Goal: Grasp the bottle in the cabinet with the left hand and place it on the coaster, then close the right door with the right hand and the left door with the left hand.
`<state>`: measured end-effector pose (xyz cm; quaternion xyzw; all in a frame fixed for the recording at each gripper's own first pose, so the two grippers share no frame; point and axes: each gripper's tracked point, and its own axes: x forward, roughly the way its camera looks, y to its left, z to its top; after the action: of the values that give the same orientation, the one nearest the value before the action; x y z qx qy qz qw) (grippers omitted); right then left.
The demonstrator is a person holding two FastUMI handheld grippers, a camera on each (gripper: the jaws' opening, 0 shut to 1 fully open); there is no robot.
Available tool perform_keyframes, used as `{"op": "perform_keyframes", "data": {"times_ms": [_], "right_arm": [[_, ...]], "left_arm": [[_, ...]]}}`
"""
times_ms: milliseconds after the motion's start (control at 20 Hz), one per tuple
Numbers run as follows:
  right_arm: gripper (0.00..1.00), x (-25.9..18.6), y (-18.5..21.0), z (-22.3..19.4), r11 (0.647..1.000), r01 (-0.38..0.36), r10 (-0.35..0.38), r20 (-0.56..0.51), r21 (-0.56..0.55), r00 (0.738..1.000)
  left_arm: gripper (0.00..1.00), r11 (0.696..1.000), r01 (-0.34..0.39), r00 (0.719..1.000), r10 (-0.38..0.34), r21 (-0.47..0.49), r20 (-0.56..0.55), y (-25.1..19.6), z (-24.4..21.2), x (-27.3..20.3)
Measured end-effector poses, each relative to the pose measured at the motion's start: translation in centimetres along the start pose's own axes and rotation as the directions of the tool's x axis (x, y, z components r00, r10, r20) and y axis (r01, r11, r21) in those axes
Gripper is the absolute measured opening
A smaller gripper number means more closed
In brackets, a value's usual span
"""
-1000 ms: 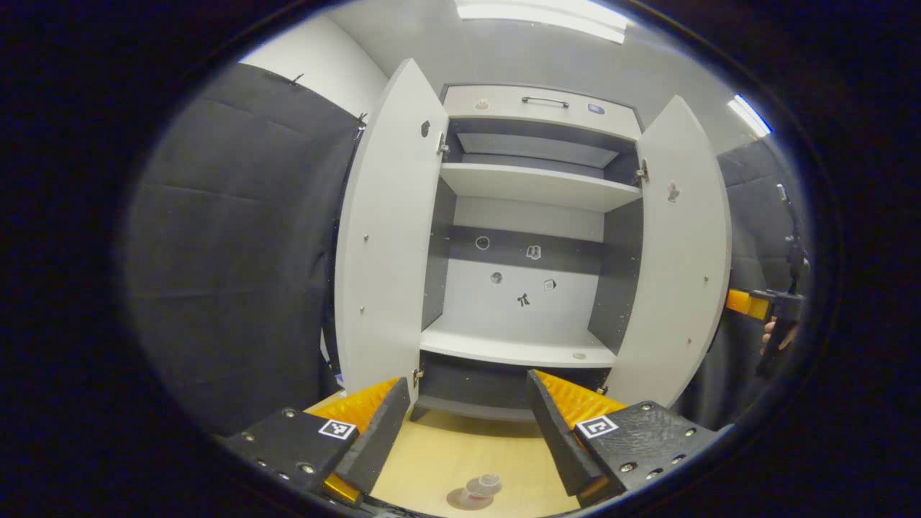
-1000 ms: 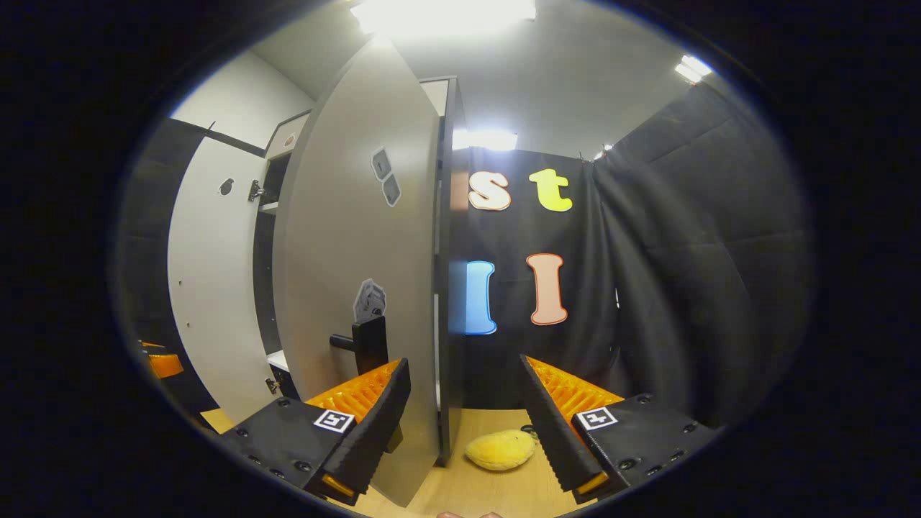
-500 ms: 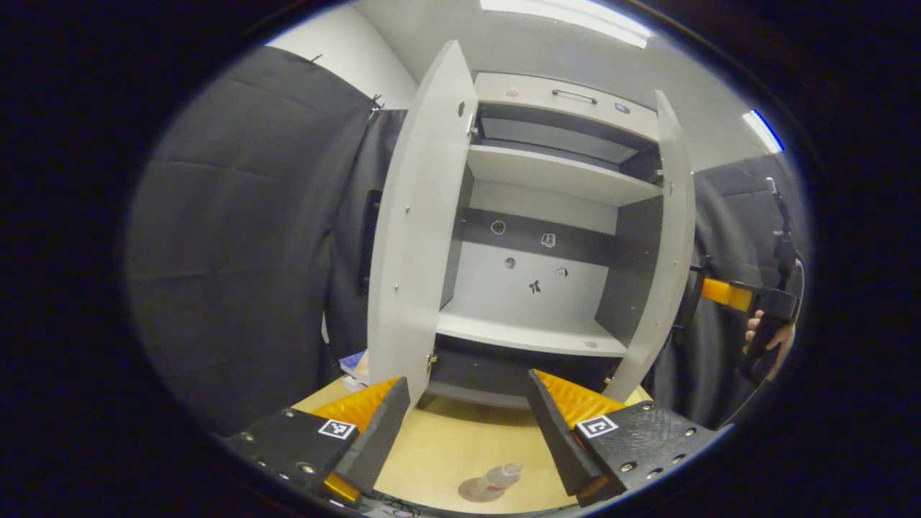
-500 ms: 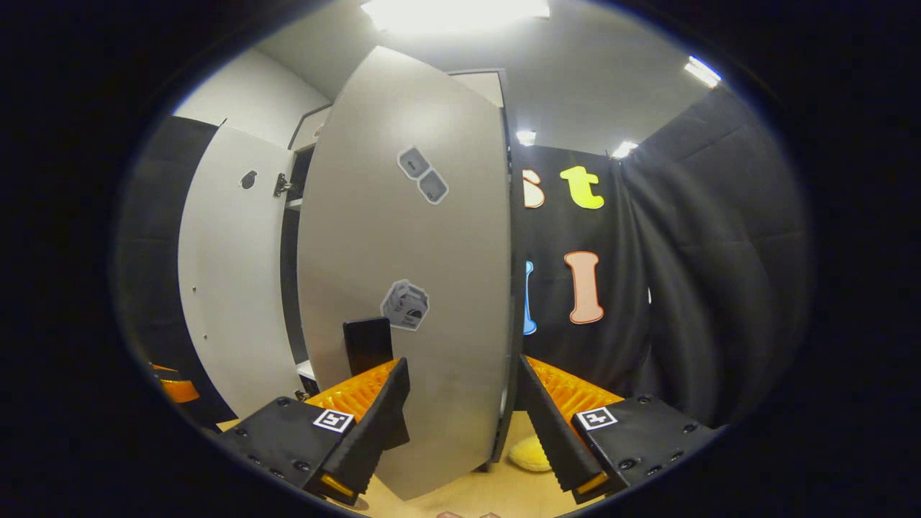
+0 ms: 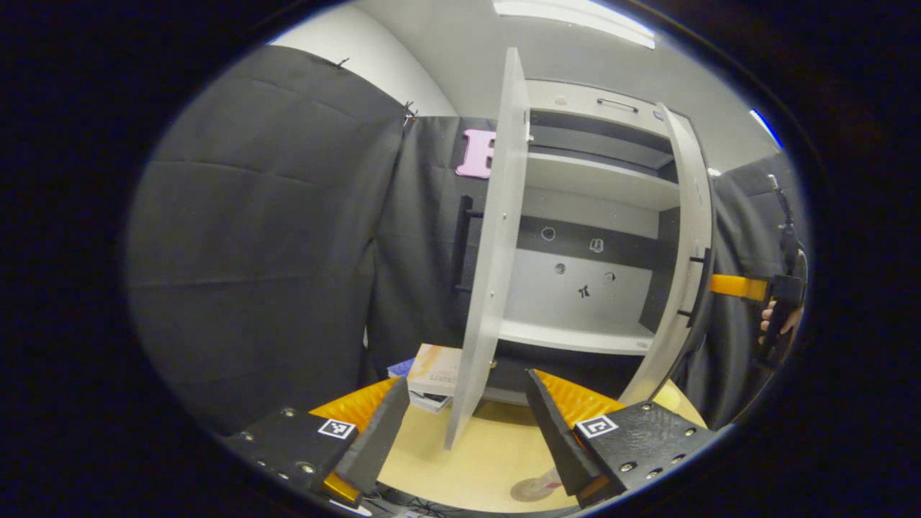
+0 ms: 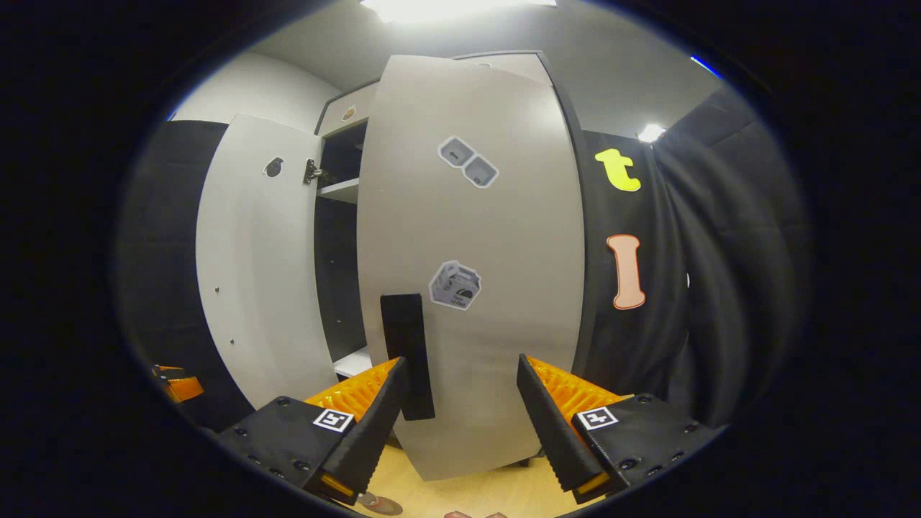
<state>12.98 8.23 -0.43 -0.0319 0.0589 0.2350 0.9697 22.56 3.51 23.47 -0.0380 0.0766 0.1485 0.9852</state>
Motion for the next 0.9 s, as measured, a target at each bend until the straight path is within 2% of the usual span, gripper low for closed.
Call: {"op": "perform_keyframes", "data": {"times_ms": [50, 100, 250, 300, 350, 500, 550, 600, 650, 700, 800, 850, 900], "right_arm": [[0.92, -0.2, -0.4, -0.2, 1.0, 0.019, -0.019, -0.001, 0.01, 1.0], [0.96, -0.5, -0.8, -0.3, 0.999, 0.04, -0.039, -0.006, 0.024, 0.999], [0.96, -1.1, -1.9, -1.1, 0.993, 0.099, -0.098, -0.025, 0.062, 0.995], [0.92, -1.3, -2.3, -1.3, 0.99, 0.122, -0.12, -0.029, 0.071, 0.992], [0.92, -1.5, -2.6, -1.5, 0.987, 0.14, -0.137, -0.033, 0.078, 0.99], [0.92, -2.3, -3.4, -2.2, 0.975, 0.196, -0.192, -0.044, 0.108, 0.98], [0.96, -2.7, -3.6, -2.5, 0.97, 0.213, -0.209, -0.049, 0.12, 0.977], [0.92, -2.9, -3.7, -2.8, 0.965, 0.227, -0.222, -0.054, 0.133, 0.974], [0.92, -3.2, -3.8, -3.2, 0.96, 0.241, -0.234, -0.06, 0.142, 0.97], [0.96, -3.5, -3.8, -3.5, 0.956, 0.255, -0.248, -0.066, 0.148, 0.967], [0.96, -4.1, -4.0, -4.2, 0.945, 0.29, -0.281, -0.076, 0.154, 0.957], [0.96, -4.4, -4.0, -4.4, 0.939, 0.305, -0.296, -0.079, 0.159, 0.952], [0.92, -4.7, -3.9, -4.7, 0.934, 0.318, -0.308, -0.083, 0.164, 0.948]], "left_arm": [[1.0, 1.0, 0.002, 1.0, -0.002, 0.006, 0.004, 0.5, 0.0, 0.2], [1.0, 1.0, 0.002, 1.0, -0.002, 0.011, 0.008, 1.0, 0.1, 0.5], [1.0, 0.999, 0.031, 0.999, -0.031, 0.026, 0.014, 2.6, 0.8, 1.9], [1.0, 0.999, 0.029, 0.999, -0.03, 0.032, 0.022, 3.4, 1.5, 2.5], [0.95, 0.999, 0.028, 0.999, -0.029, 0.035, 0.036, 4.2, 2.1, 3.0], [0.95, 0.998, 0.065, 0.995, -0.066, 0.021, 0.073, 5.7, 4.1, 5.0], [0.95, 0.997, 0.07, 0.994, -0.071, 0.015, 0.087, 6.6, 5.0, 5.9], [0.95, 0.997, 0.078, 0.992, -0.079, 0.011, 0.098, 7.1, 5.8, 6.6], [0.95, 0.996, 0.091, 0.99, -0.091, 0.01, 0.109, 7.6, 6.6, 7.4], [0.95, 0.995, 0.103, 0.988, -0.104, 0.015, 0.114, 8.1, 7.4, 8.2], [1.0, 0.993, 0.115, 0.985, -0.119, 0.037, 0.126, 9.3, 8.8, 10.1], [1.0, 0.991, 0.124, 0.983, -0.13, 0.05, 0.133, 9.6, 9.5, 11.0], [1.0, 0.988, 0.141, 0.98, -0.148, 0.059, 0.135, 9.7, 10.0, 11.7]]}}
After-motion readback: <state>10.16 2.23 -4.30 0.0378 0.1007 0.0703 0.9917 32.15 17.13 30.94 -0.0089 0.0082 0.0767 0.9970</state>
